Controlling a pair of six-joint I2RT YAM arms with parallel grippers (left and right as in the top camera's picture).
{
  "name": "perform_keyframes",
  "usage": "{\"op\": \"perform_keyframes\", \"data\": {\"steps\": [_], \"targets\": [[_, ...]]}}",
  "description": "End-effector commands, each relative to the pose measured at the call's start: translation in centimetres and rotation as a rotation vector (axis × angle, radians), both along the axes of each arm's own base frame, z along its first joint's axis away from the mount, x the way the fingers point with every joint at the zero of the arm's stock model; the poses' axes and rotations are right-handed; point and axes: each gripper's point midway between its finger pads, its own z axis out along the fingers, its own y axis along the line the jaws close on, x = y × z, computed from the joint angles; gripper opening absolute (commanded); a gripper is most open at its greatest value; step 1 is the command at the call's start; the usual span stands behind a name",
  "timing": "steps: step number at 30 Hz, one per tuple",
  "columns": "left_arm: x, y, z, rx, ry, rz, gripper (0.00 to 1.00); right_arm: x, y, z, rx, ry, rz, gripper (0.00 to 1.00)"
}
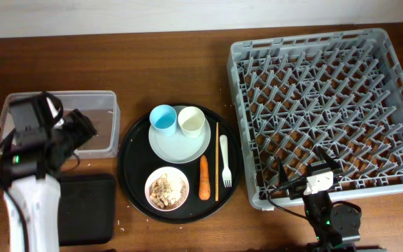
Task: Sort waste into correct bins and load items into the dishwasher rack
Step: 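Drop the tissue into the clear bin with the left gripper, then grasp the rim of the pink bowl with the left gripper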
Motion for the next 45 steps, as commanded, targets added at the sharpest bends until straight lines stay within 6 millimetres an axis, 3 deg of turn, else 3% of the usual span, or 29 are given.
{"op": "perform_keyframes", "data": {"steps": [1, 6, 15, 21, 26, 31, 36, 41, 45], "targets": [[-4.1, -2.9, 1.9, -0.018, 0.004, -0.081, 0.63, 0.0, -0.2, -0.2, 0.004, 0.005, -0.008, 0.99], [-9.8, -5.1, 0.6, -0.008, 0.161, -0.183, 0.63, 0.0, -0.2, -0.2, 0.004, 0.005, -0.008, 0.99], [-12.7, -5.5, -5.1, -0.046, 0.348, -0.184, 0.63, 0.0, -0.2, -0.2, 0.004, 0.005, -0.008, 0.99], [-12.3, -6.1, -5.6, -0.049, 0.334, -0.211, 0.63, 0.0, -0.2, -0.2, 0.004, 0.005, -0.008, 0.99], [-11.1, -9.0, -5.1, -0.010, 0.276, -0.362, 0.62, 0.0, -0.2, -0.2, 0.004, 0.005, -0.008, 0.99], [-11.7, -12.3, -5.3, -0.004, 0.283, -0.491, 0.62, 0.0, -0.2, -0.2, 0.004, 0.005, -0.008, 0.99], [-11.4, -16.1, -7.2, -0.010, 0.358, -0.578, 0.60, 0.0, -0.2, -0.2, 0.004, 0.005, -0.008, 0.99], [-10.1, -19.0, -11.0, 0.065, 0.449, -0.623, 0.54, 0.0, -0.2, -0.2, 0.004, 0.005, -0.008, 0.99], [-9.5, -21.1, -11.9, 0.086, 0.423, -0.644, 0.48, 0.0, -0.2, -0.2, 0.004, 0.005, -0.008, 0.99]]}}
